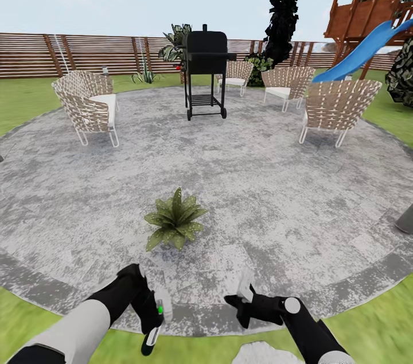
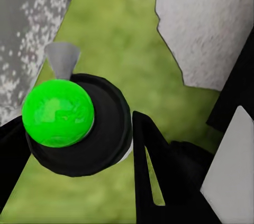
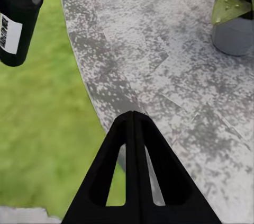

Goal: Pick up the pesticide atomizer in the garden and spray insectifuge to fully cover both potted plants in the garden.

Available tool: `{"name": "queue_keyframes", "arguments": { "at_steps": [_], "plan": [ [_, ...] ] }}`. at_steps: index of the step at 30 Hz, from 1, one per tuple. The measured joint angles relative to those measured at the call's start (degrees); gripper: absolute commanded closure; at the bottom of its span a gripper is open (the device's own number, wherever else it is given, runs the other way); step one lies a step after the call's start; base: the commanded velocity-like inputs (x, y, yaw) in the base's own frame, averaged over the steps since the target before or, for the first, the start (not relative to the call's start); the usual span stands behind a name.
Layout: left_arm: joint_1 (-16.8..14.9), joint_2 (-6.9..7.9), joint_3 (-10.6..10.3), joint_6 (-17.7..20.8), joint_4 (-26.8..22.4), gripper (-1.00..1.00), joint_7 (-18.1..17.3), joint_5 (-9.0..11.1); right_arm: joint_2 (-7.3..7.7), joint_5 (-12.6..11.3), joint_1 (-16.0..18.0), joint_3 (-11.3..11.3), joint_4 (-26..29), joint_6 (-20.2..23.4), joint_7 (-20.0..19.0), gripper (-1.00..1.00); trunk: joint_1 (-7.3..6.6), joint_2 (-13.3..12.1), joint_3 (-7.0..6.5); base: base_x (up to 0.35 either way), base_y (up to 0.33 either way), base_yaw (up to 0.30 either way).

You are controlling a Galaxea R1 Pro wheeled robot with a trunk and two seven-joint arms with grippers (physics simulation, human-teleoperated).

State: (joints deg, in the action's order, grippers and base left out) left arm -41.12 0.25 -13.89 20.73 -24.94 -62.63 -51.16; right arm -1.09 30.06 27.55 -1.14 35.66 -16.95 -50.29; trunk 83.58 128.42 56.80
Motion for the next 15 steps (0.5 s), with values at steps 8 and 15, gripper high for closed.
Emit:
{"name": "queue_keyframes", "arguments": {
  "at_steps": [8,15],
  "plan": [
    [0.3,-3.97,0.1,-0.1,-0.1,1.00,2.8,-0.4,-1.86,-0.1,0.0,0.0,2.2,0.8,-2.9,1.00,0.00,0.0,0.00,0.000,0.000,0.000],
    [0.2,-5.66,0.3,-0.3,-0.3,1.00,2.8,0.3,-2.21,-0.1,0.0,0.0,2.2,0.8,-3.9,1.00,0.00,0.0,0.00,0.000,0.000,0.000]
  ]
}}
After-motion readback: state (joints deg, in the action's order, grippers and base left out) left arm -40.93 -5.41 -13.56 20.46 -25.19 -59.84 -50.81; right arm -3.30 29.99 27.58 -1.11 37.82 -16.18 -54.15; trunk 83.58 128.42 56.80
